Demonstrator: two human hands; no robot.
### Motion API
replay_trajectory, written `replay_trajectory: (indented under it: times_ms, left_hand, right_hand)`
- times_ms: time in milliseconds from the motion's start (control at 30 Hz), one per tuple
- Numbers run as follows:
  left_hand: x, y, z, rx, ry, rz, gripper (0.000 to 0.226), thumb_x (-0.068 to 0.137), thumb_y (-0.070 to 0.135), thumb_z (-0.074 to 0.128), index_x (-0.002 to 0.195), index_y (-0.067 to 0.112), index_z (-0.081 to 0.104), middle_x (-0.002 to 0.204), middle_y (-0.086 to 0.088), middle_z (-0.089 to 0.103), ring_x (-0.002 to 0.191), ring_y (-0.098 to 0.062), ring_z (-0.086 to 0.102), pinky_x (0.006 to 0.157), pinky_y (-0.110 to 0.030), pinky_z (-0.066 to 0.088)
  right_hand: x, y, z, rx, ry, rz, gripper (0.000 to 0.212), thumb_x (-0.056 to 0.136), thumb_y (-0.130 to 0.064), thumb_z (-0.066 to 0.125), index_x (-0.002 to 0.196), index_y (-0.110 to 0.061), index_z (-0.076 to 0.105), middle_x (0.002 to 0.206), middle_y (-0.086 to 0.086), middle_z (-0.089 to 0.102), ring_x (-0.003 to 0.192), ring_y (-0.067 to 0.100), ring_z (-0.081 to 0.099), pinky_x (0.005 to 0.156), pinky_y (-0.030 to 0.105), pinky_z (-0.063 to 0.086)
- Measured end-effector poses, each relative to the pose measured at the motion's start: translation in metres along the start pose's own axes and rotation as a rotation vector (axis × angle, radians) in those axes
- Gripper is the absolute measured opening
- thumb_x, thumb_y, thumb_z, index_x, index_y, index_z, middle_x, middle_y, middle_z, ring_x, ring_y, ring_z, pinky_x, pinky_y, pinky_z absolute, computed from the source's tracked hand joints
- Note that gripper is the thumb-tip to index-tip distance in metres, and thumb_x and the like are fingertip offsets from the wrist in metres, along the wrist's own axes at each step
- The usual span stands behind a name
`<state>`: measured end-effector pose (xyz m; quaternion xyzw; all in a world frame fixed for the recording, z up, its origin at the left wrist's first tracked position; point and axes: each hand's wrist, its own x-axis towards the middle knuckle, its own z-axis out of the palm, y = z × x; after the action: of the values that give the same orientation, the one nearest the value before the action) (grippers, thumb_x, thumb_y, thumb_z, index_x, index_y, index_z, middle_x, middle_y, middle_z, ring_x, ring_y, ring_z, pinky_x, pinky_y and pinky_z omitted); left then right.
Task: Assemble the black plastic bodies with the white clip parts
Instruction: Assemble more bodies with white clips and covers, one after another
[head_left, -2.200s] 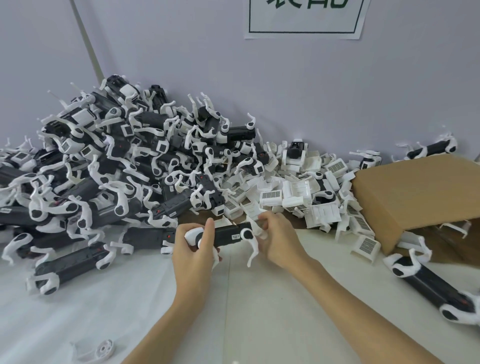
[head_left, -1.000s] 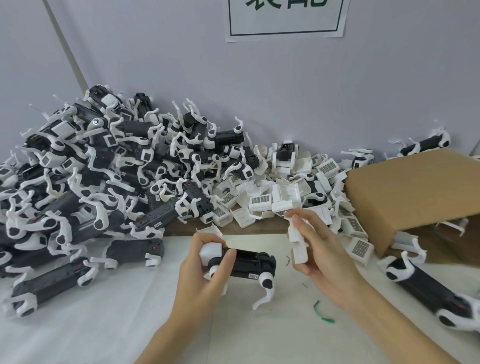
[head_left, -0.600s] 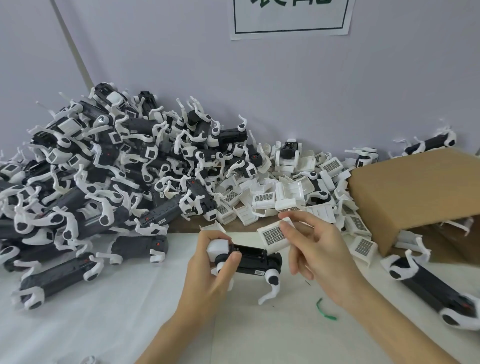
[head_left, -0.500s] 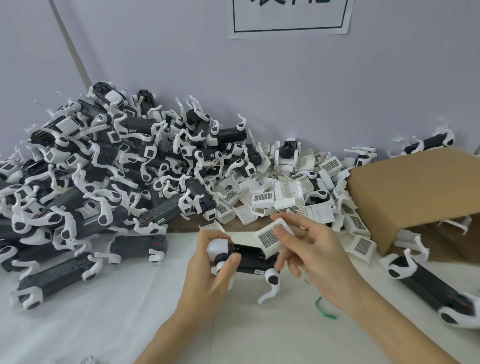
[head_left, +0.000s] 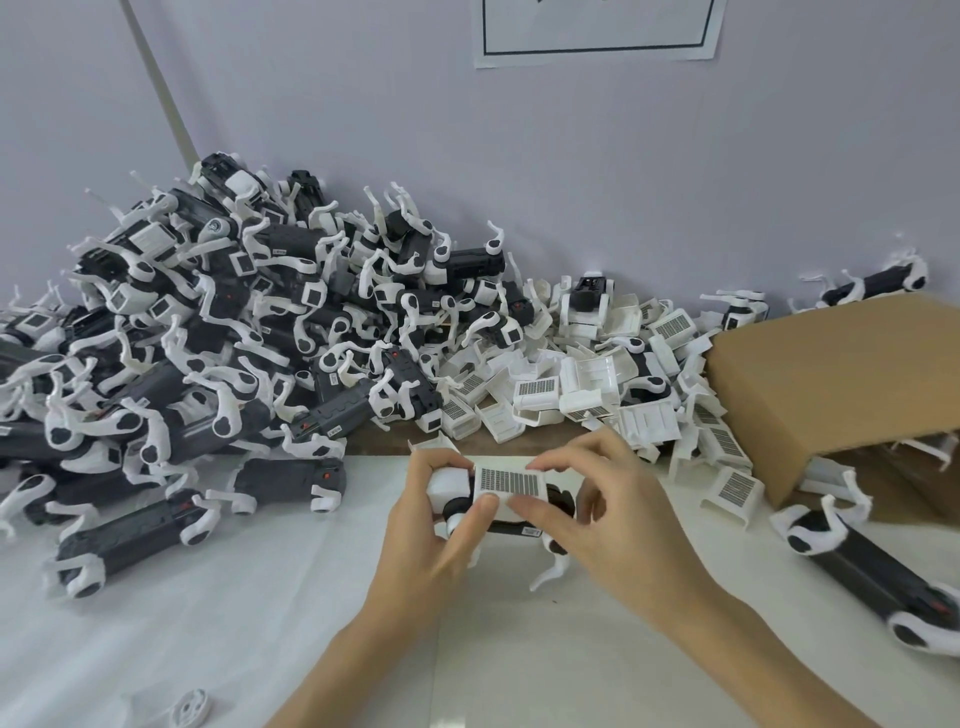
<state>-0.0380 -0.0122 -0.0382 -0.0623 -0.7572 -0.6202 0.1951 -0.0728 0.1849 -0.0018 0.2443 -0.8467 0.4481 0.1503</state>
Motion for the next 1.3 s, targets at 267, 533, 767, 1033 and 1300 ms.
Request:
replay_trajectory:
  times_ms: [267,533,767,1033,1300]
  left_hand:
    - [-0.002,0.002,-0.002,0.087,-0.066,0.069,0.036,0.090,0.051,0.068,0.119,0.035,0.053,0.097,0.012,0.065,0.084,-0.012,0.064,0.076,-0.025,0.050]
    - [-0.004,0.006,-0.004,0.341,-0.095,0.124,0.061,0.095,0.068,0.050,0.151,0.049,0.038,0.134,0.026,0.049,0.138,-0.008,0.041,0.114,-0.019,0.021]
    - [-0.009,0.007,0.000,0.211,-0.219,0.100,0.060,0.096,0.047,0.074,0.150,0.049,0.049,0.148,0.025,0.055,0.145,-0.006,0.045,0.117,-0.026,0.034]
    - [-0.007,0.003,0.005,0.130,-0.262,0.138,0.053,0.103,0.035,0.067,0.151,0.046,0.048,0.155,0.022,0.051,0.150,-0.003,0.041,0.113,-0.010,0.032]
    - [-0.011,0.012,0.003,0.136,-0.353,0.189,0.055,0.103,0.030,0.070,0.151,0.042,0.048,0.147,0.016,0.059,0.144,-0.013,0.050,0.112,-0.013,0.035]
  right_hand:
    - [0.003,0.006,-0.012,0.342,-0.452,0.236,0.031,0.093,-0.047,0.075,0.110,-0.027,0.059,0.109,-0.005,0.073,0.103,0.016,0.068,0.094,0.033,0.052]
    - [-0.006,0.005,-0.014,0.209,-0.359,0.160,0.033,0.085,-0.040,0.085,0.113,-0.036,0.069,0.104,-0.012,0.071,0.095,0.004,0.068,0.087,0.027,0.056]
    - [-0.027,0.016,-0.010,-0.293,0.011,-0.271,0.052,0.079,-0.054,0.079,0.120,-0.024,0.067,0.114,-0.017,0.061,0.122,-0.020,0.030,0.102,0.029,0.032]
    - [-0.034,0.021,-0.019,-0.325,-0.083,-0.199,0.052,0.099,-0.063,0.053,0.135,-0.026,0.062,0.122,-0.021,0.059,0.119,0.002,0.051,0.111,0.038,0.029]
    - [-0.038,0.013,-0.022,-0.300,-0.093,-0.248,0.034,0.097,-0.035,0.067,0.129,-0.024,0.064,0.120,-0.017,0.059,0.117,0.007,0.051,0.105,0.040,0.037]
